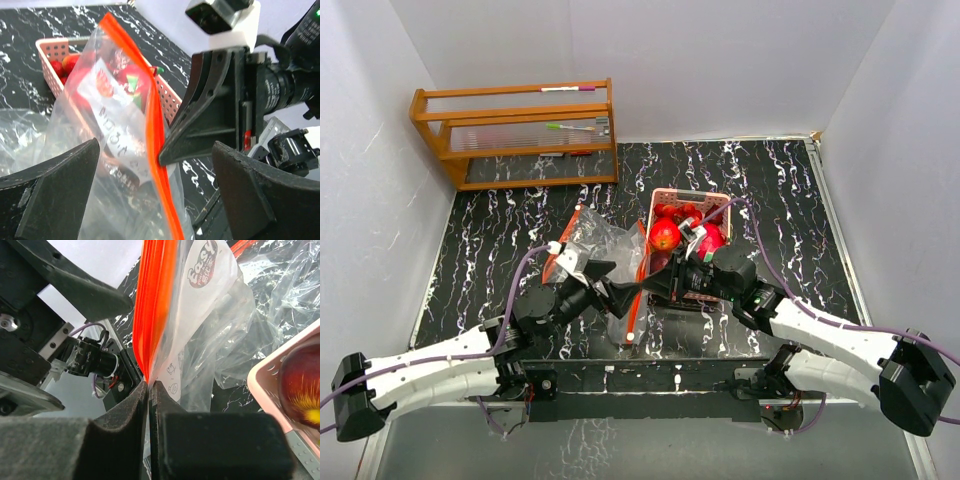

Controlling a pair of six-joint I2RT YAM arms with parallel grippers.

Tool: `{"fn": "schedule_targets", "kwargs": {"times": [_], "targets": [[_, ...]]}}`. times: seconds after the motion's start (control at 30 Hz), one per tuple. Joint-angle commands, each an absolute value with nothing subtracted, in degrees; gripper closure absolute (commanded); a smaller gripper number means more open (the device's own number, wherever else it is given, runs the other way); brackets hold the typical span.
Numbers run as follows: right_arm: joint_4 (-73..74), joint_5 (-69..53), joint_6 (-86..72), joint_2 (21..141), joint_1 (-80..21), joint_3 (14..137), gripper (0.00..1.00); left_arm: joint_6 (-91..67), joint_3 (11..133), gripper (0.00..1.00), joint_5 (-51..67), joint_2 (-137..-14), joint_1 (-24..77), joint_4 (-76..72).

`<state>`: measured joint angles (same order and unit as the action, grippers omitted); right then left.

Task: Place the food in the zip-top bag and seal the zipper
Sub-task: Open the zipper of the food storage bag.

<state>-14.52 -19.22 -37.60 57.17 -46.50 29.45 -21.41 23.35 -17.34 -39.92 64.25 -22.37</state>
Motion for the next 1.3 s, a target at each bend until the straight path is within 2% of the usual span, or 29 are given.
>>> {"fn": "schedule_targets", "kwargs": {"times": [0.0, 0.2, 0.3, 0.33, 0.63, 0.83, 0.93, 1.17, 1.23, 1.27], "targets": [[-16.1, -20.8, -36.1, 56.7, -46.8, 31.8, 0.92, -18.1, 27.0, 0.12, -18.5, -43.0, 64.3, -28.5], [-15.5, -22.3, -35.9, 56.4, -46.7, 32.6, 0.92, -17.6, 27.8, 0.33, -17.8, -49.4, 64.2, -33.0], [-15.1, -22.2, -35.7, 55.6, -46.8, 32.6, 0.92, -18.2, 27.6, 0.56, -18.2, -50.9, 64.0, -33.9], [-15.0, -22.2, -35.6, 55.4, -46.7, 32.6, 0.92, -18.5, 27.6, 0.60, -18.1, -51.0, 63.8, -34.0], [-13.8, -21.7, -35.4, 53.7, -46.8, 32.3, 0.92, -19.4, 27.0, 0.56, -17.4, -49.5, 62.8, -33.2], [-13.7, -22.0, -35.3, 53.5, -46.7, 32.7, 0.92, -20.3, 25.9, 0.67, -17.3, -50.1, 62.3, -33.8], [-13.5, -22.4, -35.3, 53.3, -46.8, 32.9, 0.92, -20.8, 25.8, 0.68, -16.7, -51.1, 62.1, -34.0], [-13.3, -22.3, -35.4, 52.8, -46.7, 33.0, 0.92, -21.7, 25.6, 0.50, -14.7, -52.8, 61.9, -35.5], [-13.2, -22.2, -35.5, 52.4, -46.7, 32.9, 0.92, -22.0, 25.5, 0.54, -14.4, -53.2, 61.8, -35.6], [-13.1, -22.1, -35.5, 52.2, -46.8, 32.9, 0.92, -22.1, 25.3, 0.63, -14.4, -53.3, 61.8, -35.7]]}}
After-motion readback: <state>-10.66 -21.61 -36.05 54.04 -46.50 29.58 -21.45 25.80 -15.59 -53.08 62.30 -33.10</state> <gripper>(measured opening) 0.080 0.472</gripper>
